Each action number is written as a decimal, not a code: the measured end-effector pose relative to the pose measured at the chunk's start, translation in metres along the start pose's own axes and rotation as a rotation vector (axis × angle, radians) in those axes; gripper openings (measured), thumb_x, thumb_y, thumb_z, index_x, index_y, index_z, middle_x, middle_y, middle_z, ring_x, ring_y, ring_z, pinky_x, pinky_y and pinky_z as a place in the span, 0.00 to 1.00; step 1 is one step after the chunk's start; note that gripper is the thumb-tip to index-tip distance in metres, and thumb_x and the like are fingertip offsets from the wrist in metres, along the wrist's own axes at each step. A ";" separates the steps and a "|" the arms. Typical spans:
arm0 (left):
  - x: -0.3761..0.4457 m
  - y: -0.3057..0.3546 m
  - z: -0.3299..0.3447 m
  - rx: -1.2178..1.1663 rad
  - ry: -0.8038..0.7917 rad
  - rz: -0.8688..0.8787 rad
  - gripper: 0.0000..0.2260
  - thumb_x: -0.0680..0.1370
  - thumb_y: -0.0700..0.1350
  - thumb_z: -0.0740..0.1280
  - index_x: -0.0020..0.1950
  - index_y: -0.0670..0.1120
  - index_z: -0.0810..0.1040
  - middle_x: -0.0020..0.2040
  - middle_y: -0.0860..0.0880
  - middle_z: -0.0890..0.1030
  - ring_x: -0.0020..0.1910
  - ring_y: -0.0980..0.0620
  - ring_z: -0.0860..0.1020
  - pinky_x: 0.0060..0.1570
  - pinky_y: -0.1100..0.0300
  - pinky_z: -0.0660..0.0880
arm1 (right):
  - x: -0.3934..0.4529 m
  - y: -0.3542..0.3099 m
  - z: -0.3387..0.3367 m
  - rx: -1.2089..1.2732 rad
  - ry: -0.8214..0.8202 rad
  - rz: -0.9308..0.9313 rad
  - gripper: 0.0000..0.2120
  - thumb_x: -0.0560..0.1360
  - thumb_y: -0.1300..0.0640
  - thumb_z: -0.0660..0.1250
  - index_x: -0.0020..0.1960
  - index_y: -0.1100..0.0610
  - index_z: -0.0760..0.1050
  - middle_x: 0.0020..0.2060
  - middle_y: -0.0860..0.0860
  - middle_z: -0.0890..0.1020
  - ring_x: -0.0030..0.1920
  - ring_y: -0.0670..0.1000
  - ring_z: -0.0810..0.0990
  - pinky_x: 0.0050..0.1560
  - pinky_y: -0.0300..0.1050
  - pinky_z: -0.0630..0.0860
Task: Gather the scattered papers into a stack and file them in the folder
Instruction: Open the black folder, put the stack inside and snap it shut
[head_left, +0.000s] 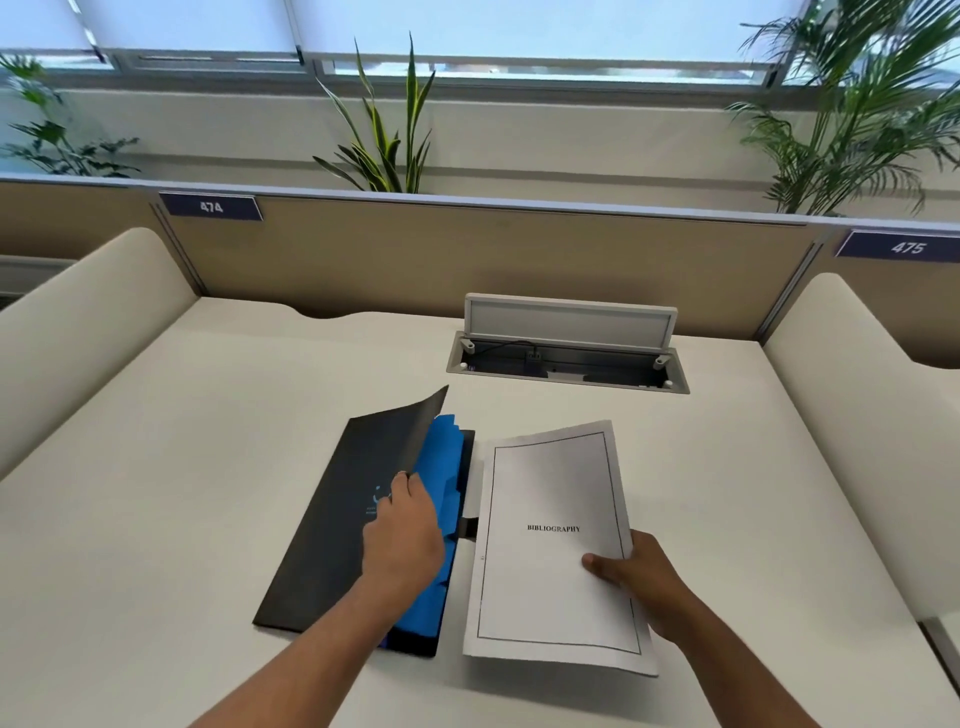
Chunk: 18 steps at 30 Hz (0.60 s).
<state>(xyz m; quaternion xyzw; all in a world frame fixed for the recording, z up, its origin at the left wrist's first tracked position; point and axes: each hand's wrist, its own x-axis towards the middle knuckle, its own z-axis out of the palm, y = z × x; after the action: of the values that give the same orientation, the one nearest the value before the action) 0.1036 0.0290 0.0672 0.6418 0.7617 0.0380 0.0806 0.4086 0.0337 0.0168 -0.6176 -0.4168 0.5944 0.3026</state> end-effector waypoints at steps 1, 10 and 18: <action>0.000 -0.002 -0.004 -0.002 0.029 -0.002 0.33 0.76 0.49 0.69 0.75 0.41 0.58 0.73 0.44 0.65 0.64 0.45 0.74 0.55 0.51 0.79 | 0.000 -0.002 0.002 0.034 -0.012 -0.003 0.15 0.73 0.66 0.77 0.59 0.60 0.82 0.49 0.58 0.89 0.50 0.62 0.88 0.55 0.61 0.84; 0.004 -0.012 -0.021 0.054 0.065 -0.044 0.36 0.74 0.49 0.72 0.76 0.41 0.58 0.71 0.45 0.66 0.57 0.48 0.77 0.48 0.56 0.79 | 0.004 -0.028 0.026 0.139 -0.084 -0.028 0.17 0.72 0.66 0.78 0.59 0.58 0.83 0.51 0.57 0.89 0.51 0.59 0.88 0.52 0.55 0.84; 0.011 -0.028 -0.023 -0.184 0.066 -0.002 0.31 0.76 0.32 0.63 0.77 0.44 0.59 0.73 0.48 0.67 0.39 0.54 0.73 0.38 0.63 0.69 | 0.002 -0.045 0.036 0.095 -0.115 -0.027 0.16 0.73 0.67 0.76 0.60 0.59 0.82 0.51 0.56 0.89 0.50 0.59 0.88 0.55 0.59 0.84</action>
<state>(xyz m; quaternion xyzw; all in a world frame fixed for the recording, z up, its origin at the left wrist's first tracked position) 0.0709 0.0361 0.0848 0.6292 0.7579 0.1288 0.1142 0.3662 0.0519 0.0513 -0.5616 -0.4129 0.6442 0.3150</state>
